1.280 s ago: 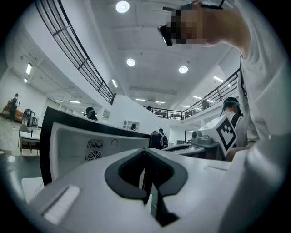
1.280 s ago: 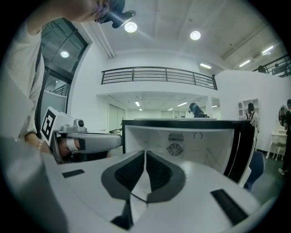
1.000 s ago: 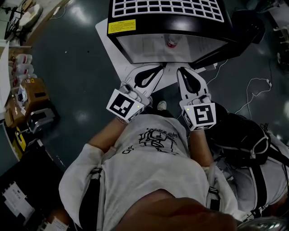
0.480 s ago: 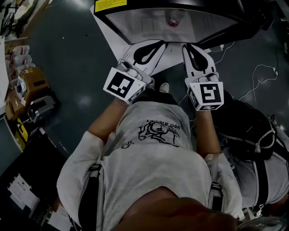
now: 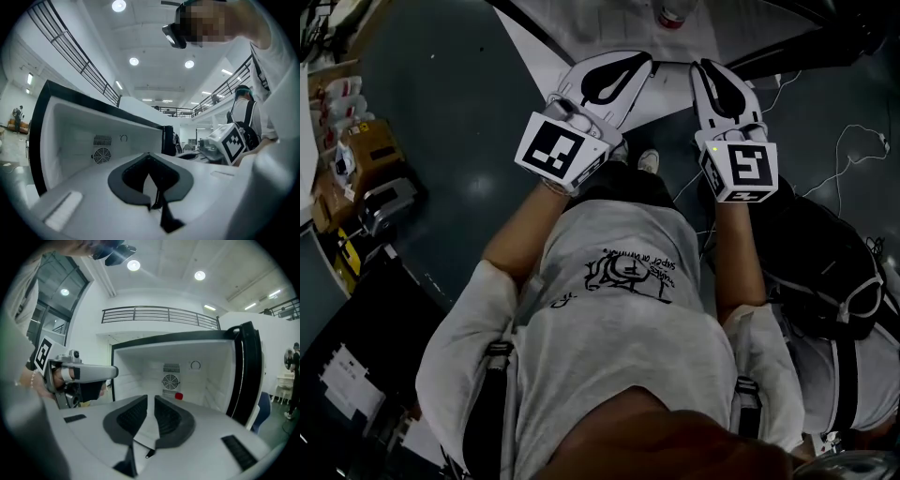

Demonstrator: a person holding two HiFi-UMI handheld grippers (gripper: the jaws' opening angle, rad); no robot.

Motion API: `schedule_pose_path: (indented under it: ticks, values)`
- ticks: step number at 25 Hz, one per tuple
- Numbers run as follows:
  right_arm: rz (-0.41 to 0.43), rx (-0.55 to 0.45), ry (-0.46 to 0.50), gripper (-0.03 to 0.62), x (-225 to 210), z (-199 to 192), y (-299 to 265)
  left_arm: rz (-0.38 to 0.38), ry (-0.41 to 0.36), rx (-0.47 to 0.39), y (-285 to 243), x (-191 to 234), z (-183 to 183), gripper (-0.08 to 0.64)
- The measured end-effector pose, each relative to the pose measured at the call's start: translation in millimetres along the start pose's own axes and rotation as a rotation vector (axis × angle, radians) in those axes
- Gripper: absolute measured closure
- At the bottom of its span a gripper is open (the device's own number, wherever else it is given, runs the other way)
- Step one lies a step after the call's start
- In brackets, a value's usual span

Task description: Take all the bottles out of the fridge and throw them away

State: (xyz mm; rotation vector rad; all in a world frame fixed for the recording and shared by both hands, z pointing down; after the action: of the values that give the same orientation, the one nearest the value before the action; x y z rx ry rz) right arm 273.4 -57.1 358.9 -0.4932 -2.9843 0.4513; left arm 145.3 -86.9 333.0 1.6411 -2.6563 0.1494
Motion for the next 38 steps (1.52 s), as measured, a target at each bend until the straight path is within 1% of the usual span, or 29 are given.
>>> schedule_pose_path:
  ticks: [10, 16, 24, 30, 38]
  values:
    - [-0.021, -0.008, 0.014, 0.558, -18.2, -16.9, -25.2, 0.022, -0.008, 0.02, -18.5, 11.2, -25.6, 0.551]
    - [-0.034, -0.011, 0.019, 0.528, -27.8, -27.7, -44.2, 0.034, -0.011, 0.022, -33.1, 21.3, -39.2, 0.551]
    - [-0.046, -0.029, 0.022, 0.506, -41.1, -43.8, -65.8, 0.034, -0.022, 0.033, -49.8, 29.6, -62.3, 0.551]
    - [-0.044, -0.042, 0.019, 0.482, -47.1, -48.1, -85.1, 0.055, -0.015, 0.04, -56.4, 44.6, -74.0, 0.551]
    - [-0.047, -0.05, 0.011, 0.443, -54.7, -61.5, -102.3, 0.072, -0.027, 0.033, -61.9, 50.2, -87.7, 0.552]
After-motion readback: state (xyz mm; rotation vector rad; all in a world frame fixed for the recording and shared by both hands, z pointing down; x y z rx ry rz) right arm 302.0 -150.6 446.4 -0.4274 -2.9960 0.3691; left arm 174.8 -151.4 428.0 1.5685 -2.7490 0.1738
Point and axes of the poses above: the fingertips, and each gripper's own axes: y backward along the fingers, x to its left, z out of its top, the point moved 5 cm from there along y, backward along the fingers, and after that the axes turned 4 degrees about x, right-handed, at the moved point
